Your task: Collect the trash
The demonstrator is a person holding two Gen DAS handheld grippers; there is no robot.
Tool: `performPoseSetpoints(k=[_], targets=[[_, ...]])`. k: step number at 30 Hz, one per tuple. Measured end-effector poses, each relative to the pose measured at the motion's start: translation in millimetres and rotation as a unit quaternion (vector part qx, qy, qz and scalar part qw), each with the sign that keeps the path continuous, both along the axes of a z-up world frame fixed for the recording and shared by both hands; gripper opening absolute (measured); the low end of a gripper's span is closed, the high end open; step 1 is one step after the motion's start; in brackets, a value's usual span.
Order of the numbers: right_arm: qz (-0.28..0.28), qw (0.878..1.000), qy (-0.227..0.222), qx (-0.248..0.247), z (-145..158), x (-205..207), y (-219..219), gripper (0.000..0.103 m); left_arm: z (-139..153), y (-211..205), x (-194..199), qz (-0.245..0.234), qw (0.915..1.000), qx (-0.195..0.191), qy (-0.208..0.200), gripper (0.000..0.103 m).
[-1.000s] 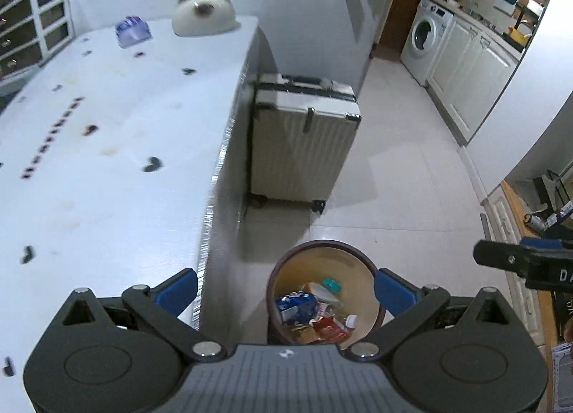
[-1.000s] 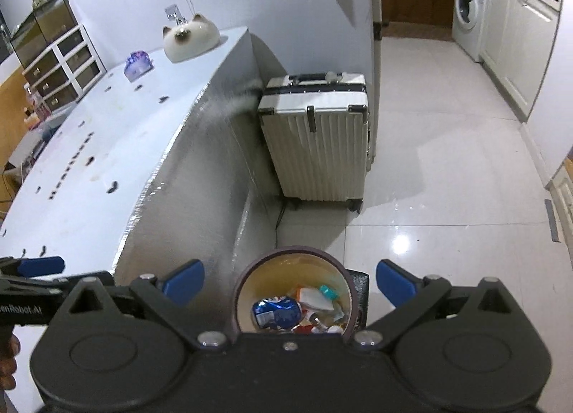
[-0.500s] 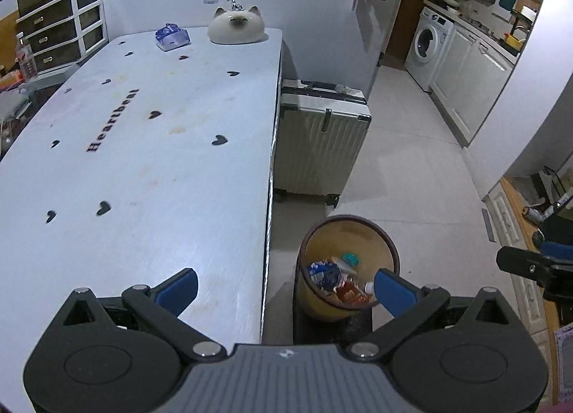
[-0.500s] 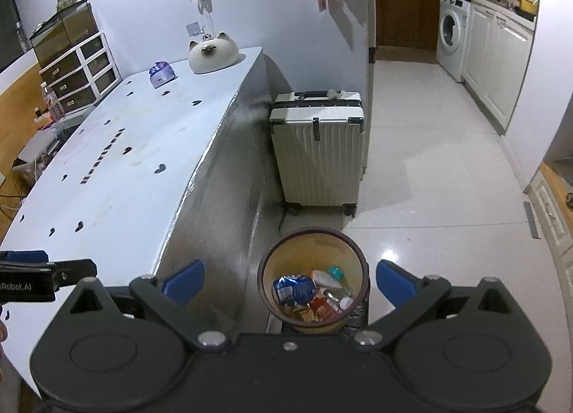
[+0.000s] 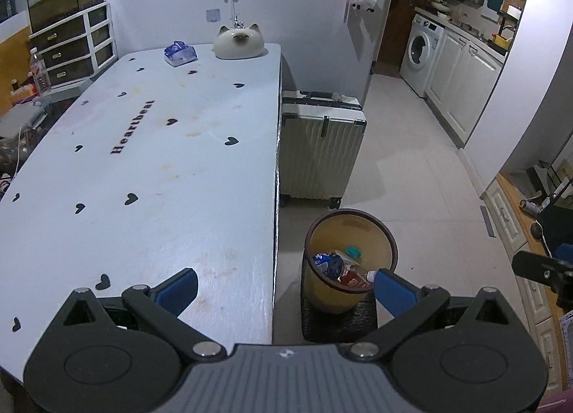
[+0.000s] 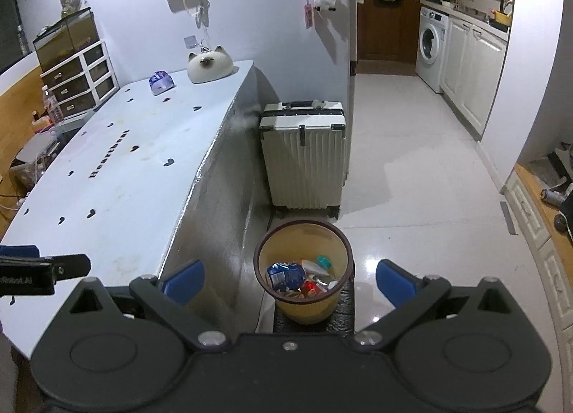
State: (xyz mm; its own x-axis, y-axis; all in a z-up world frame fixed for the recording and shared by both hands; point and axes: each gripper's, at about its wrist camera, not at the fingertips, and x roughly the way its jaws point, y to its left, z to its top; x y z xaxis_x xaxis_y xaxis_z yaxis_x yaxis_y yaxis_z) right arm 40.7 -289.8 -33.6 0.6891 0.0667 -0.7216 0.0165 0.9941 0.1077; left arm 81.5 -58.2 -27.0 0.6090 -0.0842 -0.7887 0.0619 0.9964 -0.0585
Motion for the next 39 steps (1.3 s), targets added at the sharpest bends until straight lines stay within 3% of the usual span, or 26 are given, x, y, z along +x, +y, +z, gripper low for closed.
performPoseSetpoints(k=[16,39], targets=[[0.002,1.000,-0.015,-0.006,15.2,-38.6,-2.6,0.103,19.1,-12.6,-41.7,0.008,0.9998,0.006,-0.017,0.103],[-0.011,1.000,-0.019,-0.013,16.6,-50.5,2.2,0.103,25.6,-12.5,-54.1,0.007,0.9997,0.006,-0.024,0.103]])
